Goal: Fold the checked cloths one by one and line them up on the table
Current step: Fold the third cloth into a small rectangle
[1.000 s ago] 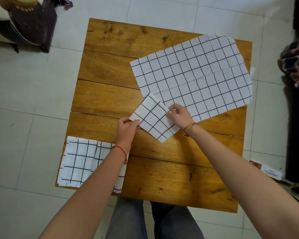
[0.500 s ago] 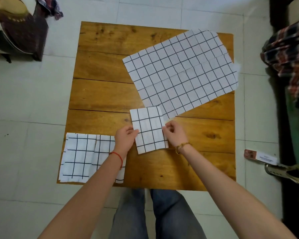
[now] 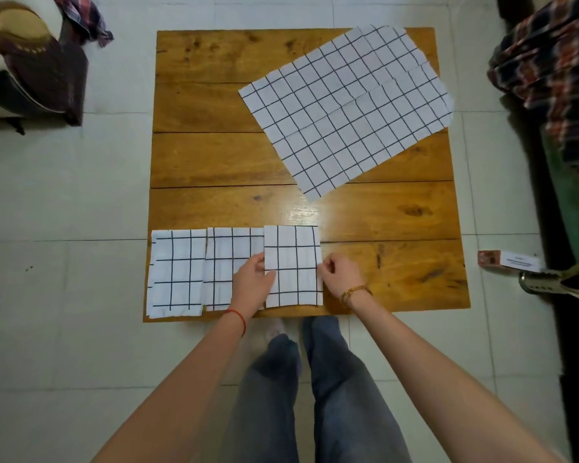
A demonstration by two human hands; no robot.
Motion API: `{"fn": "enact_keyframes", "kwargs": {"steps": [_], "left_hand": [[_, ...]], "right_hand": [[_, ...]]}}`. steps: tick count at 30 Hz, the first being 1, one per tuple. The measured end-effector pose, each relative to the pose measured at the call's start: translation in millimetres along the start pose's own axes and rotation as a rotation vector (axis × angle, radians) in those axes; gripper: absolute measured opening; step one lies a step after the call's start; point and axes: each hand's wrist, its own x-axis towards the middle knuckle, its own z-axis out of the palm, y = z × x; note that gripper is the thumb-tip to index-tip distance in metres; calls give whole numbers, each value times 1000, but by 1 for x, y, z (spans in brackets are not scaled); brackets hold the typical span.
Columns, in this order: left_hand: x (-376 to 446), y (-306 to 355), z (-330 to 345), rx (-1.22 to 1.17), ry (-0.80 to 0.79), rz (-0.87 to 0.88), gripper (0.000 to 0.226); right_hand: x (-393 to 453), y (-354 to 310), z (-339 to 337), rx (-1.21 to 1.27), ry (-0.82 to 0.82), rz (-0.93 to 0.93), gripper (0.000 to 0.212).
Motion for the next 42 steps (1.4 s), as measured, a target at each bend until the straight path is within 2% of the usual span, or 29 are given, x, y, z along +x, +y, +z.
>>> {"fn": "enact_keyframes", "kwargs": {"steps": [8, 14, 19, 24, 32, 39, 42], "left_hand": [[1, -20, 0, -12, -63, 38, 58], [0, -20, -7, -28, 5, 72, 51], [6, -7, -16, -15, 83, 91, 40], [23, 15, -24, -18, 148, 200, 31], [79, 69, -17, 266, 122, 421, 40], [135, 122, -4, 490, 132, 518, 48], [153, 136, -1, 579, 150, 540, 48]], "right_hand": [[-2, -2, 15, -129, 14, 33, 19], [-4, 0, 9, -251, 11, 10, 23], [5, -10, -12, -254, 154, -7, 19], [33, -26, -38, -236, 296, -137, 20], [94, -49, -79, -262, 322, -241, 34], [146, -64, -78, -360, 205, -422, 52], [161, -59, -75, -430, 146, -454, 51]]}}
